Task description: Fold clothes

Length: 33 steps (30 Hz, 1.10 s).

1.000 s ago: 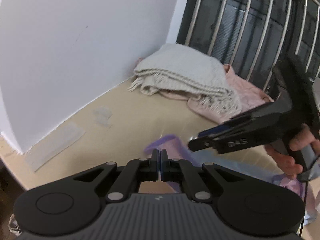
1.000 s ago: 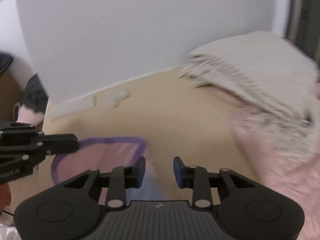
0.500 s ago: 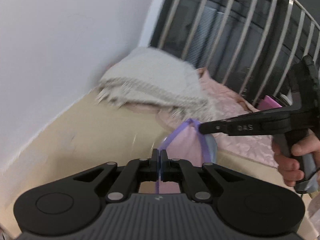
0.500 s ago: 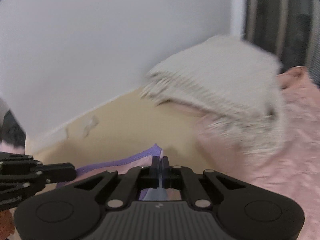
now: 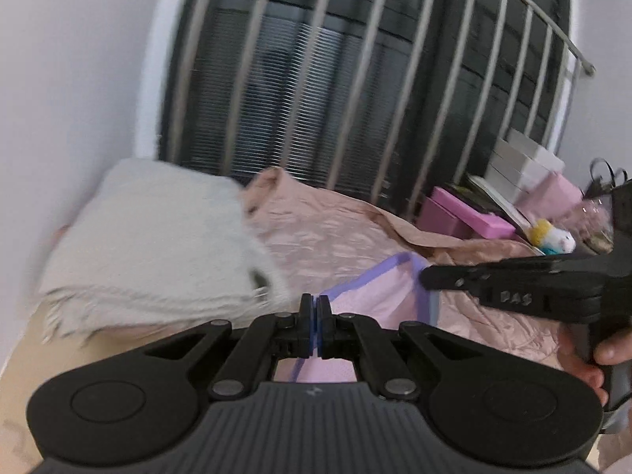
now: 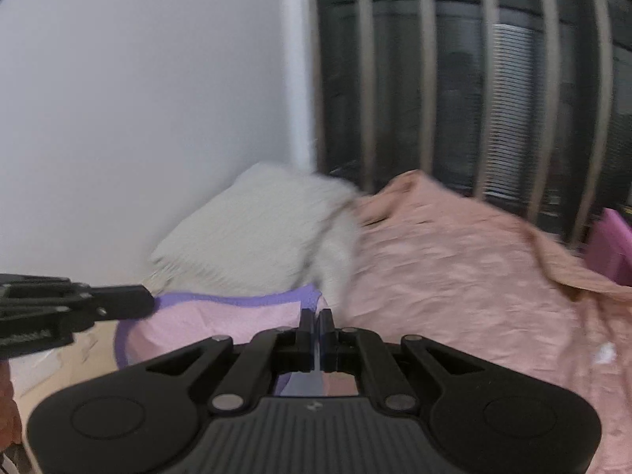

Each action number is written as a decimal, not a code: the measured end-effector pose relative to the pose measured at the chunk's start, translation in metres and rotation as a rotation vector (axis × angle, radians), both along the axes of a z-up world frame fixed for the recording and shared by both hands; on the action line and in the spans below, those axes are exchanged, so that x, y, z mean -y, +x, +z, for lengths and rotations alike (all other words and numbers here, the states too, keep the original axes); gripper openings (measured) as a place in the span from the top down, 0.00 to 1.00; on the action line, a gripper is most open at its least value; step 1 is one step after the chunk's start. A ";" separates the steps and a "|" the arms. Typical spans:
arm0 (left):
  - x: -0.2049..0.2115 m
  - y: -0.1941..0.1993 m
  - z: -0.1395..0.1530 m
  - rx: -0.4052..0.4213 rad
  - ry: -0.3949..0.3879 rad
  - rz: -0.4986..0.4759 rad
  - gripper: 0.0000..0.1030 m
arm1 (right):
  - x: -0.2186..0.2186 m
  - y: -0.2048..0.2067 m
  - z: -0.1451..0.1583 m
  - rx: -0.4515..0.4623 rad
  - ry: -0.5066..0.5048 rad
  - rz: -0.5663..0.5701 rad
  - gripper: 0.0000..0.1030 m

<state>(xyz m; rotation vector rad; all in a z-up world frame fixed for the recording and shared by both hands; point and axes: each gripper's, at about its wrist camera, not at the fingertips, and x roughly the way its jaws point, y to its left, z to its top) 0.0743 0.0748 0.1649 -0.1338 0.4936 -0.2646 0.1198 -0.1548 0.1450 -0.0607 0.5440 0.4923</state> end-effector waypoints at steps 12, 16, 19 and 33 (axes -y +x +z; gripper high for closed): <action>0.061 0.129 -0.044 -0.166 -0.074 -0.001 0.64 | 0.055 0.100 -0.040 -0.091 -0.174 -0.300 0.91; 0.054 0.099 -0.056 -0.143 -0.066 -0.053 0.64 | 0.072 0.079 -0.053 -0.019 -0.188 -0.322 0.58; 0.058 0.046 -0.056 -0.134 -0.012 -0.150 0.56 | 0.097 0.036 -0.053 -0.023 -0.065 -0.298 0.58; 0.101 -0.096 -0.143 -0.263 0.079 -0.349 0.81 | 0.091 -0.140 -0.140 -0.221 0.082 -0.001 0.92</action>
